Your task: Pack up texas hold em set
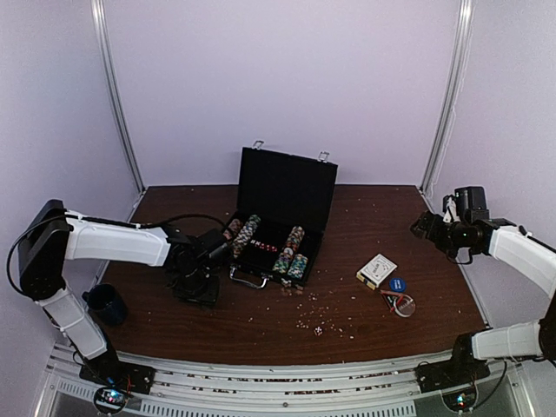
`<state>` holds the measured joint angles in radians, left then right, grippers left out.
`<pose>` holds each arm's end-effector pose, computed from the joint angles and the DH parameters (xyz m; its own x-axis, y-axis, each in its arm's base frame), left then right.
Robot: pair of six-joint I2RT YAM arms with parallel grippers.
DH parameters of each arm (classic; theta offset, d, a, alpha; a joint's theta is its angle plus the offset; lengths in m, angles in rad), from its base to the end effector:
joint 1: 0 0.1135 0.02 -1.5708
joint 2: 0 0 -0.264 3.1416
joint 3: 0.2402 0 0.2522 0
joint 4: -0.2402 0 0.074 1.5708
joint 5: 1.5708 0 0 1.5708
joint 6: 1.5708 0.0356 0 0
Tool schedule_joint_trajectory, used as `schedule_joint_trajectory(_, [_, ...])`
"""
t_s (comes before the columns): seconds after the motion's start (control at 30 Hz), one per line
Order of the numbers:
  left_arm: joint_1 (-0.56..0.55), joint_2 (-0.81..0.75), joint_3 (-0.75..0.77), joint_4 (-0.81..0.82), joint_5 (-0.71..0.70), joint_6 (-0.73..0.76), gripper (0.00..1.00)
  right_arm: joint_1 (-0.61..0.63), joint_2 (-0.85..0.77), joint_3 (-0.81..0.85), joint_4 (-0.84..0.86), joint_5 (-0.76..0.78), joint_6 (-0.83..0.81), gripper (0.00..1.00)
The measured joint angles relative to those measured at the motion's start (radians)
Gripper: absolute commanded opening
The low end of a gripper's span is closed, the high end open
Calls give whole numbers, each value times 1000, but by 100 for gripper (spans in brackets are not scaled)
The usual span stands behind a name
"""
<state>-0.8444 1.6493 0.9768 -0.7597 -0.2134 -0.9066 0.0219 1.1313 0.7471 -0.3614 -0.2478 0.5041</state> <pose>0.1947 -0.2079 0.1633 -0.9655 -0.0719 -0.2503 -0.0796 0.9966 0.0205 0.2367 0.0139 0.2426 -0.6911 0.4533 -0.5629 0.1513 0.8524 0.5006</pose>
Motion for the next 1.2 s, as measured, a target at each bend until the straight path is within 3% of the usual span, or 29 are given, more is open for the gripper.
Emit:
schedule_joint_trajectory(0.5, [5,-17,54,-12,-25,4,29,0,-15,0,-17,1,-2,94])
schedule_joint_trajectory(0.77, [133,1,322,3,-36,137,28,0,-16,0,-17,7,-1,95])
schedule_joint_trajectory(1.03, [254,214,587,143,-21,321,25,0,-16,2,-17,32,2,95])
schedule_joint_trajectory(1.2, [283,336,661,248,15,405,25,0,-7,40,-24,65,19,95])
